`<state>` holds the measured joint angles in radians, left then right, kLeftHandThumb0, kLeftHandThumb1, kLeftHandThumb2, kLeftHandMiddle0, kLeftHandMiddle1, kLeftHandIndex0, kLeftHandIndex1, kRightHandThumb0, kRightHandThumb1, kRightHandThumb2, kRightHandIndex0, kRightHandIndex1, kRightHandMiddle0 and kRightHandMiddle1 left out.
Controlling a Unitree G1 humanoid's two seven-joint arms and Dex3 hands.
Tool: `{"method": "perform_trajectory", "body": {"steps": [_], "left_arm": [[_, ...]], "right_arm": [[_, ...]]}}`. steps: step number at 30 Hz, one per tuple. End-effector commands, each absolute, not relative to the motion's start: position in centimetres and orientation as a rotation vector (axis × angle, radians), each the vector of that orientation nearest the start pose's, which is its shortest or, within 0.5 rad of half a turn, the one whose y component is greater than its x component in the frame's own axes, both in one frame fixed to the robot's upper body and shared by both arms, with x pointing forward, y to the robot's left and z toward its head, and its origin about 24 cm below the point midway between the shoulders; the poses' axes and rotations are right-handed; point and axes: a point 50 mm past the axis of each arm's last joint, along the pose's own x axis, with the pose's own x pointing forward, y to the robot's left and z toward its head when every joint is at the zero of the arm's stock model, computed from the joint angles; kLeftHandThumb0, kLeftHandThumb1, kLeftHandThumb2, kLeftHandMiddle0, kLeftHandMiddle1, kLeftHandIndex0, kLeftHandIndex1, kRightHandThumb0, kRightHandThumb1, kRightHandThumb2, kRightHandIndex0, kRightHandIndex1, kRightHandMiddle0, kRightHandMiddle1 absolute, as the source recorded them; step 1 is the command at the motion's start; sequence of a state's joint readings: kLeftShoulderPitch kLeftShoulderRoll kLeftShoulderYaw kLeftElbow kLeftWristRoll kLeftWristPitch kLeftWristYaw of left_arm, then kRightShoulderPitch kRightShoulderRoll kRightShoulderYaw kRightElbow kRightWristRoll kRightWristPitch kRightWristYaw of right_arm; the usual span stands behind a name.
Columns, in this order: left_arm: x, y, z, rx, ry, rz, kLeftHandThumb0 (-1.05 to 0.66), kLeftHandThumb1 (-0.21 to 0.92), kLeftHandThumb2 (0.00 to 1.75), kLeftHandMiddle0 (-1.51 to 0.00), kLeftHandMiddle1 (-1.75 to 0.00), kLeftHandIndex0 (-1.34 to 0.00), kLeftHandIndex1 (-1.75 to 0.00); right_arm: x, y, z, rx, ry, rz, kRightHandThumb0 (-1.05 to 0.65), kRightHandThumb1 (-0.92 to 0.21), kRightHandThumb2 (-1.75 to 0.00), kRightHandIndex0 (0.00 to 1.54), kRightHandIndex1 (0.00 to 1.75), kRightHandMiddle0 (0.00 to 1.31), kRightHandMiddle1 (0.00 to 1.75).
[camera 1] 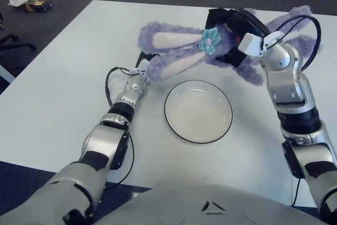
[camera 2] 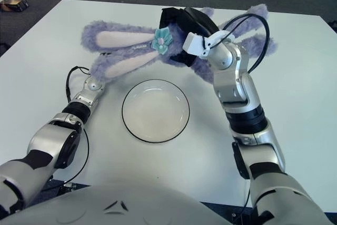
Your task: Put the doll into the plate.
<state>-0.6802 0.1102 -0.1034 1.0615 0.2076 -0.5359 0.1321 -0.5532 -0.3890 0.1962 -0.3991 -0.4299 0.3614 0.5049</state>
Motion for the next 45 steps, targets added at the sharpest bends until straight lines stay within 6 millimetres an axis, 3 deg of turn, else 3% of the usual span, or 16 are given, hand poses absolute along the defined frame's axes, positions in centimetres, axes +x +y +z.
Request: {"method": "perform_trajectory", "body": {"steps": [1, 25, 45], "left_arm": [[34.0, 12.0, 2.1, 0.379, -0.051, -0.198, 0.0, 0.54, 1.07, -0.34, -1.75, -0.33, -1.75], [34.6, 11.7, 1.8, 0.236, 0.04, -0.128, 0.0, 0.55, 1.05, -0.33, -1.75, -0.32, -1.75], [34.8, 11.4, 1.9, 0.228, 0.059, -0.118, 0.0, 0.55, 1.05, -0.33, -1.75, -0.32, -1.75]], "right_arm": [[28.0, -10.7, 22.8, -0.876, -0.429, 0.484, 0.62, -0.01, -1.69, 0.87, 1.75, 1.12, 1.75], [25.5, -9.3, 20.8, -0.836, -0.357, 0.714, 0.57, -0.08, -1.6, 0.81, 1.75, 1.04, 1.75], [24.6, -7.9, 21.1, -0.921, -0.287, 0.914, 0.56, -0.1, -1.58, 0.79, 1.75, 1.04, 1.75]]}}
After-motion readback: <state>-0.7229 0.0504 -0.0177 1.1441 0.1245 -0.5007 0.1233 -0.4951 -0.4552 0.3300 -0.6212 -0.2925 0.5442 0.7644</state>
